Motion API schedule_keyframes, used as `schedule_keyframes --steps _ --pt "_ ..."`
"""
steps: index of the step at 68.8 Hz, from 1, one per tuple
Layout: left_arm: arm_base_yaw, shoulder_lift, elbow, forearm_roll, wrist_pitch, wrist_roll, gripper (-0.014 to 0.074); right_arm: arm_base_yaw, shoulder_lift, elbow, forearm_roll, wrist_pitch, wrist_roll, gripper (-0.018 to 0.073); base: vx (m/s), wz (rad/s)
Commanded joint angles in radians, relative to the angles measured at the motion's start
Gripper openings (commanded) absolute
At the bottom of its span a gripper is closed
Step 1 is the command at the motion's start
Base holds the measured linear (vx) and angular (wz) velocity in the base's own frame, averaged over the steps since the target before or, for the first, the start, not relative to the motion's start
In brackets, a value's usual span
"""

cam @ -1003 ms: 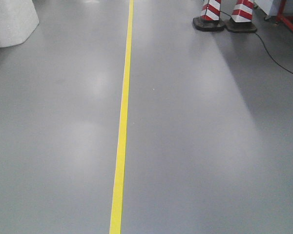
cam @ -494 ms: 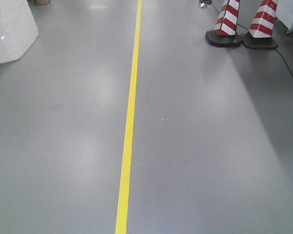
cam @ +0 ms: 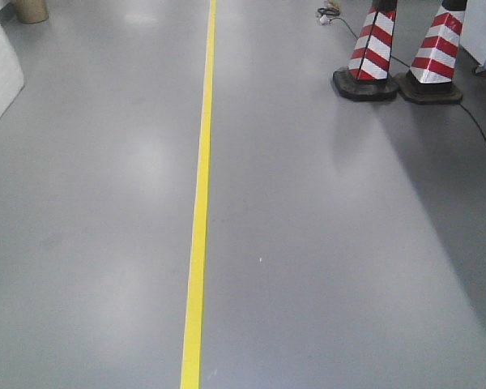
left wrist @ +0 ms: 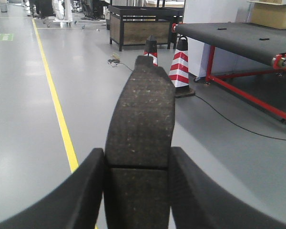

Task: Move and align brake pads A on conveyor
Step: 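Drive along the yellow-lined corridor past the striped cones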

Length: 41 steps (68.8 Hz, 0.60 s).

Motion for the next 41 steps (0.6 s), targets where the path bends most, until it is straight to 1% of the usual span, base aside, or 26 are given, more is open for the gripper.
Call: schedule_keyframes --steps 1,20,41 --pt "-0.003 0.013 -0.024 0.009 -0.094 -0.003 -0.0006 -0.007 0.013 -0.028 0.003 -0.093 -0.005 -0.0002 0.78 -0.13" --pt "-0.003 0.013 -0.024 0.009 -0.094 -0.003 -0.0006 -0.007 0.013 -0.028 0.003 -0.093 -0.005 -0.0002 0.81 -0.09" --pt "-0.003 0.013 -0.024 0.009 -0.094 -0.003 -0.0006 -0.007 0.013 -0.028 0.003 -0.093 -0.005 -0.0002 0.82 0.05"
